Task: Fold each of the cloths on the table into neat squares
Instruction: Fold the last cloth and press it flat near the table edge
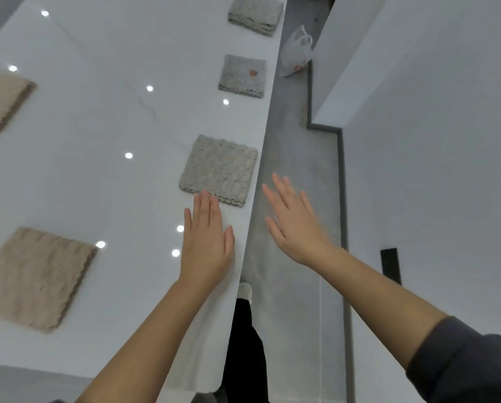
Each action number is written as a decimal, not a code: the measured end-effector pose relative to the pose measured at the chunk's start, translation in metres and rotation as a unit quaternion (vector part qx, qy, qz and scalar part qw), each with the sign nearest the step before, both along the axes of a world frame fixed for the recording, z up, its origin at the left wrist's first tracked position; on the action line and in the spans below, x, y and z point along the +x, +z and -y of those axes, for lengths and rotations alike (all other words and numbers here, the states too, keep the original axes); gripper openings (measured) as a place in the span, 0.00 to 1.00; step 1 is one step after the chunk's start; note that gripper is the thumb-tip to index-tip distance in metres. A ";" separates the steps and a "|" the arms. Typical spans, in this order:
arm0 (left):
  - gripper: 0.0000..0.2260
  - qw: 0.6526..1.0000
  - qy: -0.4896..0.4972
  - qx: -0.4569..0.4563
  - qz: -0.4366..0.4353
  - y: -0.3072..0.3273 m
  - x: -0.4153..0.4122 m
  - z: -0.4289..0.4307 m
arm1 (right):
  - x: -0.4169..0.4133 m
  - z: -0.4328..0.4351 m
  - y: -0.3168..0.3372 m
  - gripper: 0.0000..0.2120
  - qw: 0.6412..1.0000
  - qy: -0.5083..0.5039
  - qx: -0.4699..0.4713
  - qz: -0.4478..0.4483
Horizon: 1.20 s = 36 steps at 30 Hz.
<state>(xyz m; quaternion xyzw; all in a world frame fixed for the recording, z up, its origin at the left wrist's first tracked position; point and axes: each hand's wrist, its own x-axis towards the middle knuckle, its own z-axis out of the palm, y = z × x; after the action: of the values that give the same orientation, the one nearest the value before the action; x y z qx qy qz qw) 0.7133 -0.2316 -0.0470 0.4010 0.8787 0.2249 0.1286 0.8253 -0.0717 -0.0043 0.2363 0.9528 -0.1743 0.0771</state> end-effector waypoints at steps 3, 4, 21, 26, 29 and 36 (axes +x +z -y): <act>0.29 0.999 0.038 0.005 -0.019 -0.005 -0.019 -0.027 | -0.023 -0.034 -0.001 0.28 0.999 0.049 -0.001 0.009; 0.29 0.999 0.050 0.003 -0.021 -0.006 -0.026 -0.034 | -0.030 -0.045 -0.002 0.28 0.998 0.066 -0.002 0.012; 0.30 0.954 0.297 -0.034 0.006 -0.021 -0.038 -0.116 | -0.152 -0.154 -0.033 0.30 0.944 0.321 -0.053 0.053; 0.28 0.914 0.404 -0.048 0.016 -0.032 -0.029 -0.142 | -0.182 -0.164 -0.050 0.30 0.909 0.407 -0.069 0.056; 0.28 0.891 0.450 -0.048 0.015 -0.043 -0.028 -0.152 | -0.198 -0.166 -0.059 0.29 0.887 0.455 -0.067 0.047; 0.29 0.852 0.521 -0.041 0.036 -0.053 -0.029 -0.164 | -0.216 -0.164 -0.075 0.30 0.871 0.486 -0.067 0.014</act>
<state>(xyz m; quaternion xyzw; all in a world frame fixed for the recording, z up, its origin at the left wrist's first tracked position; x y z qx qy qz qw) 0.6843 -0.0673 -0.1001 -0.1300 0.9621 0.2364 0.0401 0.6090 0.0920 -0.0793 -0.2601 0.9323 -0.1747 0.1805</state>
